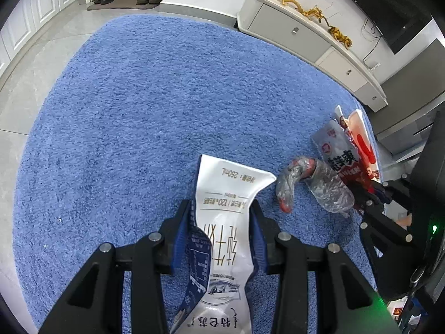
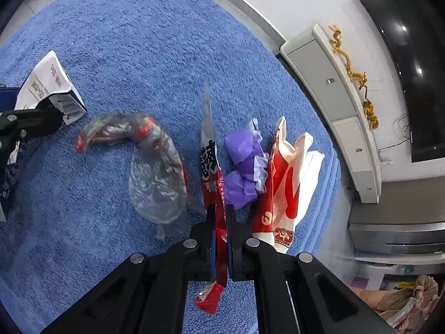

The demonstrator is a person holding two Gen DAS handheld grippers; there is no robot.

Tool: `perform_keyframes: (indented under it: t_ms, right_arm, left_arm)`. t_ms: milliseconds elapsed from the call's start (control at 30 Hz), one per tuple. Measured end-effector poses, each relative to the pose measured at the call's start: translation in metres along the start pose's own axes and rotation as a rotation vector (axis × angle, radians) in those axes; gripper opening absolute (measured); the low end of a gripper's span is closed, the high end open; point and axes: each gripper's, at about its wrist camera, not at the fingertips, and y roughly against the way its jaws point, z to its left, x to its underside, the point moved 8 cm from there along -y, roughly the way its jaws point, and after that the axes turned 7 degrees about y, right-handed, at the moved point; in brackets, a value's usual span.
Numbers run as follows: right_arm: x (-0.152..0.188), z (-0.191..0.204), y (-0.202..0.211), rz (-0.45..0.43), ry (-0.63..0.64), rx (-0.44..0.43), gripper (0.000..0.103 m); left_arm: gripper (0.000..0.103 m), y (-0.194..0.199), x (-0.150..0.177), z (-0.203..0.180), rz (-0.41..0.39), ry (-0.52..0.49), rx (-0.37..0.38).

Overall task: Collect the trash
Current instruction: 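Lift both held wrappers up from the towel and hold them, then carry the white pouch and red chip bag over the trash bin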

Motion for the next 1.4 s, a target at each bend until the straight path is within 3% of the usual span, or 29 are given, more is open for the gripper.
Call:
perform_keyframes:
  t_ms: [267, 600, 800, 1033, 1400]
  right_arm:
    - [-0.012, 0.019, 0.012, -0.073, 0.056, -0.003, 0.006]
    - [-0.015, 0.026, 0.029, -0.208, 0.115, -0.006, 0.006]
    - [-0.002, 0.024, 0.049, -0.301, 0.152, 0.007, 0.006]
    - [0.02, 0.024, 0.08, -0.405, 0.179, 0.001, 0.006]
    - [0.072, 0.017, 0.099, -0.466, 0.169, 0.041, 0.006]
  left_arm:
    - [0.039, 0.003, -0.001, 0.009, 0.002, 0.009, 0.044]
    - [0.039, 0.005, 0.003, 0.009, -0.035, 0.013, 0.032]
    - [0.038, 0.012, 0.001, 0.021, -0.05, 0.087, 0.082]
    - [0.038, 0.039, 0.003, 0.022, -0.11, 0.08, 0.083]
    - [0.038, 0.077, 0.048, -0.001, -0.152, 0.035, 0.112]
